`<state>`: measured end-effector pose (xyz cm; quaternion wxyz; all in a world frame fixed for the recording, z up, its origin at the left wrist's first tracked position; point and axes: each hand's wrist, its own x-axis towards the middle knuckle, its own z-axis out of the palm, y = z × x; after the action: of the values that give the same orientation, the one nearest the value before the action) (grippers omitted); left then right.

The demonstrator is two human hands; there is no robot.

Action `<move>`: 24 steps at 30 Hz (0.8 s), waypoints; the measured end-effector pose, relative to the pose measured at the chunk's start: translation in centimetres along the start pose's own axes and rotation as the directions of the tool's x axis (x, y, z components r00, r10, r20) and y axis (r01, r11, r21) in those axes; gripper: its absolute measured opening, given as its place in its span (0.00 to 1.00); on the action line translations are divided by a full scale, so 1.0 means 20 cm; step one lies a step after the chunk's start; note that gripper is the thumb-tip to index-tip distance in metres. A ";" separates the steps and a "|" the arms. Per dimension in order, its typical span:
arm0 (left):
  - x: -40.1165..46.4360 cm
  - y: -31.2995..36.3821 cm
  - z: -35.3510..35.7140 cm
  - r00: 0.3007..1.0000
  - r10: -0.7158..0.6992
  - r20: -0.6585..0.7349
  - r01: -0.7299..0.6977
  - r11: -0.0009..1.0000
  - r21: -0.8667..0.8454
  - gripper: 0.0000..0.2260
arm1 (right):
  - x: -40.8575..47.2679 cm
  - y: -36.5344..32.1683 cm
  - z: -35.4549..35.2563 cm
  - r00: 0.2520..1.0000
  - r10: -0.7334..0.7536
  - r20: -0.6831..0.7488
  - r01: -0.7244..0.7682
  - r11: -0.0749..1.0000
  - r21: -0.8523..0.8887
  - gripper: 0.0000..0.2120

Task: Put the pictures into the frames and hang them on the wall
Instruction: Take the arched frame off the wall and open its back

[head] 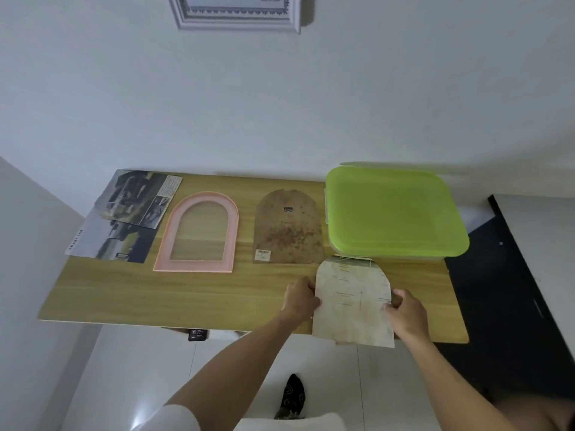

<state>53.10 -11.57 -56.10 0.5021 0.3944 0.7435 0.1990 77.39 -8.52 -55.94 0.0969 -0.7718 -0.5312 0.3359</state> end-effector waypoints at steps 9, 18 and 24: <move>-0.10 -0.02 0.10 0.873 0.439 0.211 -0.445 0.544 0.712 0.29 | -0.04 0.03 0.10 0.915 -0.401 0.040 0.365 0.783 -0.504 0.22; -0.08 -0.04 0.12 0.849 0.477 0.226 -0.490 0.552 0.675 0.25 | -0.01 0.04 0.10 0.877 -0.481 0.015 0.421 0.752 -0.508 0.21; -0.08 -0.07 -0.04 0.838 0.539 0.081 -0.465 0.629 0.623 0.24 | -0.03 -0.11 0.16 0.753 -0.658 0.010 0.601 0.682 -0.417 0.21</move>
<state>52.19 -13.58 -55.74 0.2250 0.7160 0.6536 0.0975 73.51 -8.85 -57.02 0.0861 -0.5659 -0.8123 0.1120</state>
